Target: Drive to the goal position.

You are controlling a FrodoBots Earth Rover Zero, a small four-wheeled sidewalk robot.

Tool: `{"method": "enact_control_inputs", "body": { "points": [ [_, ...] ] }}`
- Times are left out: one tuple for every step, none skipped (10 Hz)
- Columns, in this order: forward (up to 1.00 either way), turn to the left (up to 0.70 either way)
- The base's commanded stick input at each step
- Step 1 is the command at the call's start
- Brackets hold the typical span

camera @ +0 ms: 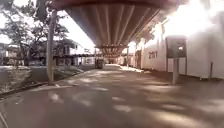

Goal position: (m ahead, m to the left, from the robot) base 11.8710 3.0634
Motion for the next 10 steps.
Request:
{"method": "enact_control_inputs", "body": {
  "points": [
    [0.70,0.00],
    [0.70,0.00],
    [0.70,0.00],
    [0.70,0.00],
    [0.70,0.00],
    [0.70,0.00],
    [0.70,0.00],
    [0.70,0.00],
    [0.70,0.00],
    [0.70,0.00]
  ]
}}
